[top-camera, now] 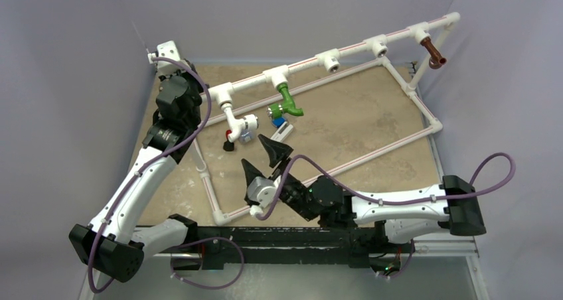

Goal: Install the water faucets

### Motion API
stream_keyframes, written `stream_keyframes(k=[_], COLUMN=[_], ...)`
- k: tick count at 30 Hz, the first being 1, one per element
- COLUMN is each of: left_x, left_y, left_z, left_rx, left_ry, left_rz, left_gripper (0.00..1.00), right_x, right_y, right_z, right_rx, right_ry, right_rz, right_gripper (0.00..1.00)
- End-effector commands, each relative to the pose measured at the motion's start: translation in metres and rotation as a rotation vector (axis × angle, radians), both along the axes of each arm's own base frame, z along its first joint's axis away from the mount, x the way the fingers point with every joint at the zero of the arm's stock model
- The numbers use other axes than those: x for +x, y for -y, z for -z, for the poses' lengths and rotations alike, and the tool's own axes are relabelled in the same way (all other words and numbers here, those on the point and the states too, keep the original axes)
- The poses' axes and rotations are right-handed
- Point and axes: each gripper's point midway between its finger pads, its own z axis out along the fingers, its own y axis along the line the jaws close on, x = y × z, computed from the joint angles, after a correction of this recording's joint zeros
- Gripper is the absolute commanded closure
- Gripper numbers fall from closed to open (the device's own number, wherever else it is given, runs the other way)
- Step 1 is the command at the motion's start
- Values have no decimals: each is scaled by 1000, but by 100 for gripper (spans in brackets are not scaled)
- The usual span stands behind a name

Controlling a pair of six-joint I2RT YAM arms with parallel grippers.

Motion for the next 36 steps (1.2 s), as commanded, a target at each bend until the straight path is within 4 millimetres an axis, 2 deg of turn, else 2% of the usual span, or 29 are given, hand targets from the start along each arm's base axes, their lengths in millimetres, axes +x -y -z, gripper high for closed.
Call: stream_keyframes(k=[1, 3, 6, 12, 16, 23, 25, 27, 32, 35, 36], left_x=[-3, -3, -2, -2, -2, -2, -2, -2, -3, -3, -3], left_y=[5, 5, 6, 6, 6, 7, 7, 7, 7, 7, 7], left_z=[92, 93, 94, 94, 94, 93, 94, 93, 92, 91, 92], left_rx=[130, 131, 131, 130, 130, 130, 131, 130, 129, 130, 129], left_ry=[-303, -305, -307, -308, -307, -306, -308, -307, -306, -304, -305], left_rz=[34, 35, 39, 41, 40, 44, 45, 46, 47, 47, 47], left_gripper=[100, 100, 100, 100, 100, 100, 100, 100, 100, 100, 100], right_x=[17, 17, 12, 20, 33, 54, 56, 58, 61, 67, 68], right_y=[19, 20, 2, -15, -23, -29, -31, -34, -36, -31, -30], right_z=[-49, -58, -63, -77, -73, -65, -62, -60, -53, -52, -52], right_rx=[-88, -96, -141, -174, -202, -201, -200, -201, -186, -138, -116], right_ry=[363, 436, 499, 562, 583, 557, 548, 539, 512, 463, 445], right_rz=[234, 276, 242, 262, 283, 291, 288, 291, 303, 345, 351], right_gripper=[21, 21, 22, 23, 23, 30, 36, 46, 75, 99, 100])
